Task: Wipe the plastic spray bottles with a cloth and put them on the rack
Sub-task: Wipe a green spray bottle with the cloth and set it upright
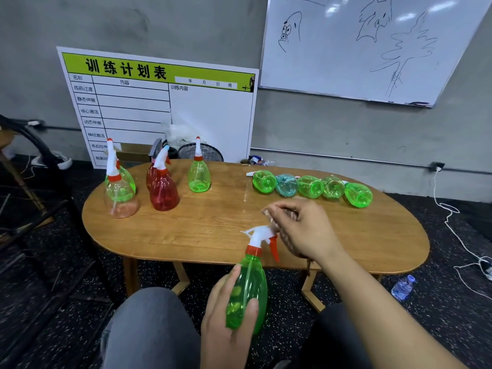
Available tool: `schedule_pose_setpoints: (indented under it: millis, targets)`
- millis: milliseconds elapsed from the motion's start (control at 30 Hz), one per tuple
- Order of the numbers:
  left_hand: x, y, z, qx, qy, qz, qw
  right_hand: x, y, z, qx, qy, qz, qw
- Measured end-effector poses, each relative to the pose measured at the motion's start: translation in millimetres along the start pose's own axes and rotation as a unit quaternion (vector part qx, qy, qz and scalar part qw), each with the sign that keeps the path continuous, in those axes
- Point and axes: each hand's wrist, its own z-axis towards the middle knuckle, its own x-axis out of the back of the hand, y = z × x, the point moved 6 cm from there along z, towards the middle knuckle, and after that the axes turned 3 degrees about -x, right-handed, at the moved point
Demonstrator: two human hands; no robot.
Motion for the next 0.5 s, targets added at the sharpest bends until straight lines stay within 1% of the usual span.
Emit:
schedule_pose_setpoints:
  millis: [33, 100, 133, 333, 433, 467, 500]
  targets:
    - [0.4, 0.7, -0.6, 0.002, 0.000, 0.000, 1.000, 0.4, 1.9, 0.9, -0.006, 0.001, -0.048, 0.999]
    - [0.1, -0.3, -1.5, 0.000, -0.003, 0.007, 1.000, -6.8, 2.4, -0.6, -0.007, -0.033, -0.146, 0.989]
    - [0.1, -1.2, -1.6, -0.003, -0.004, 0.015, 1.000, -10.6, 1.2, -2.1, -0.010, -0.053, -0.162, 0.985]
    - [-6.5, -5.6, -5.3, -0.019, -0.020, 0.063, 0.998, -24.1, -12.4, -10.7, 0.013, -0.126, -0.143, 0.982]
    - [-8.4, -7.9, -6.3, -0.022, -0.026, 0.064, 0.997, -25.9, -14.1, -12.7, 0.014, -0.137, -0.133, 0.982]
    - [-8.9, -7.0, -6.3, -0.019, -0.027, 0.060, 0.998, -25.7, -14.5, -12.7, 0.012, -0.137, -0.107, 0.985]
    - [-8.9, -6.2, -6.4, -0.013, -0.023, 0.051, 0.998, -26.5, -13.6, -13.2, 0.003, -0.139, -0.051, 0.989]
